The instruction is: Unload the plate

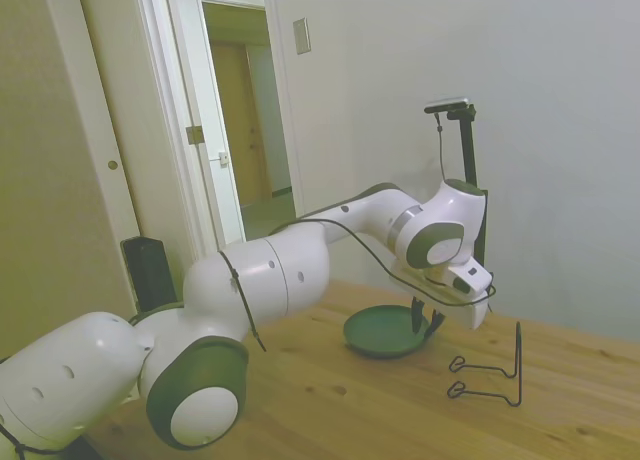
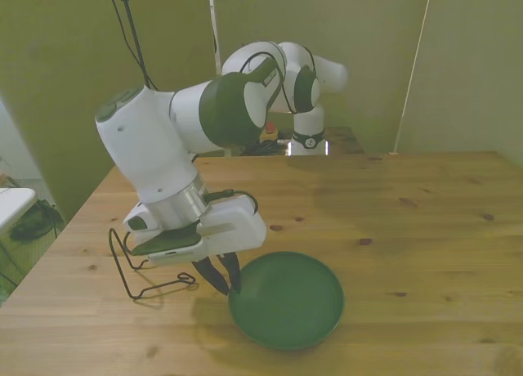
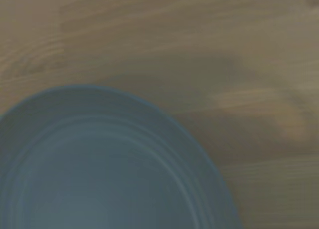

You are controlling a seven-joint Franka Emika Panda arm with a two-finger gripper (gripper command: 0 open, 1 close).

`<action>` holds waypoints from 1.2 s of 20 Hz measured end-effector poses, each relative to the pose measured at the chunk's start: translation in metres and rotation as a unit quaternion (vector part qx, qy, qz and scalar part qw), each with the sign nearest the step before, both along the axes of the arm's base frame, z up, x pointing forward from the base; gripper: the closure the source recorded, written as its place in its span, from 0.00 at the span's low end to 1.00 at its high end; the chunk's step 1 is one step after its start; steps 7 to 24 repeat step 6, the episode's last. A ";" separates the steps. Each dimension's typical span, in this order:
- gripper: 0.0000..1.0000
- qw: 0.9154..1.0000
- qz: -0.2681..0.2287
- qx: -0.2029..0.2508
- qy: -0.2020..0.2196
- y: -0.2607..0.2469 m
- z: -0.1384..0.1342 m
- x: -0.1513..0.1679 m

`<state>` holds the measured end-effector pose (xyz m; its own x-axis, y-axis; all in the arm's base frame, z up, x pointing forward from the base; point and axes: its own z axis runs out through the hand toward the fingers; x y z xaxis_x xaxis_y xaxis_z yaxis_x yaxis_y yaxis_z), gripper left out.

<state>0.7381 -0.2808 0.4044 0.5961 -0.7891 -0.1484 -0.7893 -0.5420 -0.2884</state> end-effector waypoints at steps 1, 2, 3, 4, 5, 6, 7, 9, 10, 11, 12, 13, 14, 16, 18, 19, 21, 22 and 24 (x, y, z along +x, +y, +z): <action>0.00 1.000 0.004 0.001 -0.007 0.004 0.019 -0.002; 0.00 1.000 0.011 0.003 -0.014 0.010 0.044 -0.007; 0.00 1.000 0.017 0.005 -0.018 0.016 0.066 -0.011; 0.00 0.999 0.024 0.007 -0.022 0.022 0.087 -0.016; 0.00 0.999 0.030 0.010 -0.026 0.028 0.107 -0.022; 0.00 0.999 0.036 0.011 -0.028 0.034 0.126 -0.029; 0.00 0.999 0.036 0.011 -0.028 0.034 0.126 -0.029; 0.00 0.999 0.036 0.011 -0.028 0.034 0.126 -0.029; 0.00 0.999 0.036 0.011 -0.028 0.034 0.126 -0.029; 0.00 0.999 0.036 0.011 -0.028 0.034 0.126 -0.029; 0.00 0.999 0.036 0.011 -0.028 0.034 0.126 -0.029; 0.00 0.999 0.036 0.011 -0.028 0.034 0.126 -0.029; 0.00 0.999 0.036 0.011 -0.028 0.034 0.126 -0.029; 0.00 0.999 0.036 0.011 -0.028 0.034 0.126 -0.029; 0.00 0.999 0.036 0.011 -0.028 0.034 0.126 -0.029; 0.00 0.999 0.036 0.011 -0.028 0.034 0.126 -0.029; 0.00 0.999 0.036 0.011 -0.028 0.034 0.126 -0.029; 0.00 0.999 0.036 0.011 -0.028 0.034 0.126 -0.029; 0.00 0.999 0.036 0.011 -0.028 0.034 0.126 -0.029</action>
